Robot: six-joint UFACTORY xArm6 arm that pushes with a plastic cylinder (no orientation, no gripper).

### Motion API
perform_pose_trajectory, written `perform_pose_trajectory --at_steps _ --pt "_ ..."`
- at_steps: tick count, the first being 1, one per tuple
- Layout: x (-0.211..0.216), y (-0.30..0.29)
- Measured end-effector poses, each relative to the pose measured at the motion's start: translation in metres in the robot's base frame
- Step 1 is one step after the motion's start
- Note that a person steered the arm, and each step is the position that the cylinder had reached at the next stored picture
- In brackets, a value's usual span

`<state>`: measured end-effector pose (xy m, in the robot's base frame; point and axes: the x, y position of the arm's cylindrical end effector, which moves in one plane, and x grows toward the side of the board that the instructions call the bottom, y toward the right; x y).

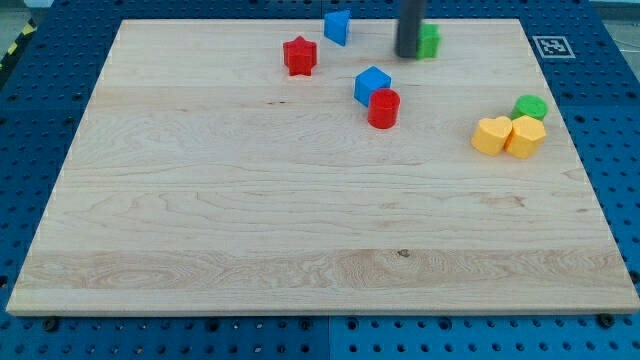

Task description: Push the green star to the top right corner

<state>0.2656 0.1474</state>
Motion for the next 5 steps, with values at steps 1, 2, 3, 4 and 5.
perform_pose_trajectory --at_steps 1,2,3,4,5 --pt "0.0 0.036" --pt "0.004 0.022" --pt "0.002 0.002" --pt "-0.011 -0.006" --pt "-0.024 -0.006"
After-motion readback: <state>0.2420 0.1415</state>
